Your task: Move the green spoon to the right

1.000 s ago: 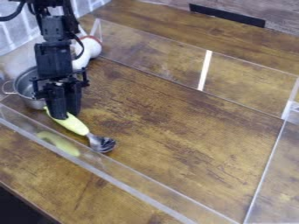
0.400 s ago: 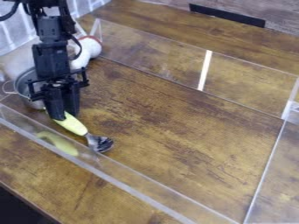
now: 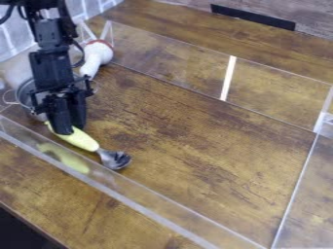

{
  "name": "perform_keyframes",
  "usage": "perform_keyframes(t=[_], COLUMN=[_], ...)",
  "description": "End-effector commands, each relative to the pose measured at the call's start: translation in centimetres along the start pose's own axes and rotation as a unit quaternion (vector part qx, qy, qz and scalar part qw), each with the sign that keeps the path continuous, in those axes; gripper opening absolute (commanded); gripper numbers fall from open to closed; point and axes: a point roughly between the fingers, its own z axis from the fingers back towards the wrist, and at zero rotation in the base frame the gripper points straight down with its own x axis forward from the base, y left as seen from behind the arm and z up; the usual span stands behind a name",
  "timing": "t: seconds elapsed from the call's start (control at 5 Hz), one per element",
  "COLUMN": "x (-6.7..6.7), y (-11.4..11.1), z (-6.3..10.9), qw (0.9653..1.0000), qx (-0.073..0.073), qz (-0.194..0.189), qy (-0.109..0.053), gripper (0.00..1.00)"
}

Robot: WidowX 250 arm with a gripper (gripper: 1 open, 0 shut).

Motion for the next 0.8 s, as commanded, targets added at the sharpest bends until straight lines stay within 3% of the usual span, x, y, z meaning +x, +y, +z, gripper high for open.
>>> perform_keyframes(t=[0.0,0.2,0.4,0.6], x=[0.0,0.1,-1.3,-2.8], y=[-0.3,-0.7,-0.1,0.3], z=[1.2,0.9,2.1,2.7], qw=[0.9997,0.9974,0.9958,0.9920], qx=[-0.016,-0.023,-0.027,-0.034], qz=[0.020,0.064,0.076,0.103], qy=[0.007,0.026,0.044,0.066], gripper=[0.00,0.00,0.00,0.00])
